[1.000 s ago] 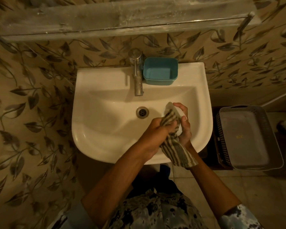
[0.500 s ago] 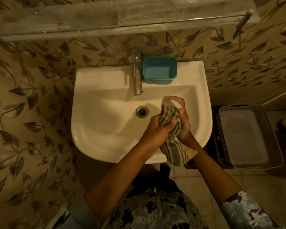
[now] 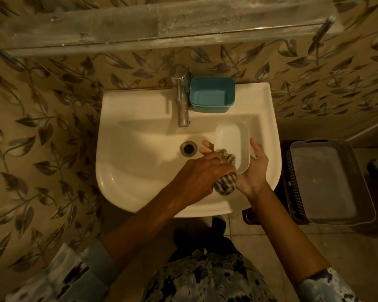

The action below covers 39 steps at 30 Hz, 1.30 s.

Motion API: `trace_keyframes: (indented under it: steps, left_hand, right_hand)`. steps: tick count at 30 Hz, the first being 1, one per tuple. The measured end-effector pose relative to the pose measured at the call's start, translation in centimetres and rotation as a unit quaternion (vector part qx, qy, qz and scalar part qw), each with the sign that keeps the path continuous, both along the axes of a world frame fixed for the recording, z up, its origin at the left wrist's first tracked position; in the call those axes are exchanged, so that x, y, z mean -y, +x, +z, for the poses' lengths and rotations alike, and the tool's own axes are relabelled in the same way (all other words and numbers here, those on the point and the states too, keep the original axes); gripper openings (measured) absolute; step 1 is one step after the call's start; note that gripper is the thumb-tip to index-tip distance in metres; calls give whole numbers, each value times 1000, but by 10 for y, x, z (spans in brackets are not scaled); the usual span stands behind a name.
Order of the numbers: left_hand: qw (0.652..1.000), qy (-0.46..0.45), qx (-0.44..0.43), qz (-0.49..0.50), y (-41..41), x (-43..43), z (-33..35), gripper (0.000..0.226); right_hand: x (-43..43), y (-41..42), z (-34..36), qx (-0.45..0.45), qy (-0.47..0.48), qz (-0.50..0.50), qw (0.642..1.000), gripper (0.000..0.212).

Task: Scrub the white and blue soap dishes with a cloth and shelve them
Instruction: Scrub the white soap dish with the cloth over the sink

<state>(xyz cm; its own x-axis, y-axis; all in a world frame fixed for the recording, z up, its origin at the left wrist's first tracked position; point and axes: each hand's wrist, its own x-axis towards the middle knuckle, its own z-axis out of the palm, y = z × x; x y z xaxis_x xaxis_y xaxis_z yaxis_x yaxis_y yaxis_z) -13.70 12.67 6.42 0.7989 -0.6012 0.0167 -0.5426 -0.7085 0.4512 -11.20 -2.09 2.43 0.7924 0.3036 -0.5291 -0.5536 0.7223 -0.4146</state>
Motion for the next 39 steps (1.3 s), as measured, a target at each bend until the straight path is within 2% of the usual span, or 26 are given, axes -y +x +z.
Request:
trace_keyframes:
  steps: [2, 6, 9, 12, 14, 15, 16, 17, 19, 20, 21, 22, 23, 24, 25, 26, 28, 30, 32, 33, 35, 37, 39]
  left_hand:
    - [999, 29, -16, -21, 5, -9, 1, 72]
    - [993, 28, -109, -20, -2, -13, -1, 69]
    - [975, -29, -217, 38, -13, -5, 4, 58]
    - [929, -136, -309, 152, -16, 11, 13, 32]
    - [869, -218, -361, 258, -17, 23, 20, 19]
    - [824, -262, -393, 313, -16, 27, 23, 18]
    - [762, -315, -434, 363, -14, 29, 24, 20]
    - [685, -379, -478, 398, -11, 29, 26, 20]
    - [527, -515, -539, 408, -1, 20, 33, 17]
    - [474, -569, -538, 403, 6, 14, 36, 20]
    - [446, -610, -521, 397, 13, 7, 39, 22]
    - [444, -634, -493, 397, 22, -1, 42, 21]
    - [465, -638, -462, 405, 31, -8, 46, 20]
    - [506, -622, -428, 417, 38, -14, 47, 20]
    - [567, -584, -395, 426, 43, -18, 49, 25]
    - [643, -526, -358, 426, 43, -20, 50, 31]
    - [790, -413, -261, 372, 34, -16, 48, 35]
    - [879, -355, -158, 276, 18, -4, 40, 31]
    - [936, -253, -104, 220, 7, 9, 19, 36]
    - [954, -187, -84, 218, 3, 16, 8, 44]
    - [968, -88, -37, 231, -6, 26, -6, 55]
    - [972, -47, -2, 229, -8, 31, -11, 57]
    - [974, -27, -19, 224, -3, 29, -12, 56]
  right_hand:
    - [0, 2, 1, -2, 19, 35, 999, 77]
    - [-1, -2, -10, -24, 29, 25, 999, 76]
    - [-6, -7, -15, -41, 12, 34, 999, 78]
    - [-15, -10, -18, -50, -4, 40, 998, 81]
    - [-22, -14, -20, -54, 27, 32, 998, 83]
    - [-23, -15, -21, -53, 48, 25, 997, 79]
    - [-24, -15, -23, -47, 68, 22, 996, 73]
    - [-23, -15, -22, -37, 88, 26, 995, 70]
    - [-21, -14, -16, -28, 109, 47, 993, 71]
    - [-20, -13, -14, -29, 111, 48, 992, 71]
    - [-19, -12, -14, -15, 103, 36, 994, 69]
    - [-19, -12, -15, 0, 82, 13, 997, 64]
    - [-18, -13, -17, 12, 67, -11, 998, 58]
    - [-18, -15, -19, 14, 62, -26, 998, 53]
    - [-19, -18, -19, 13, 66, -31, 997, 51]
    - [-20, -19, -18, 12, 67, -30, 997, 51]
    - [-18, -21, -18, 13, 66, -26, 997, 51]
    - [-19, -22, -15, 21, 65, -24, 997, 52]
    - [-22, -23, -12, 21, 68, -21, 997, 52]
    - [-23, -24, -11, 17, 69, -17, 997, 51]
    - [-23, -25, -10, -1, 63, -15, 998, 50]
    - [-20, -26, -9, -10, 57, -17, 998, 51]
    - [-19, -28, -10, -9, 43, -19, 999, 54]
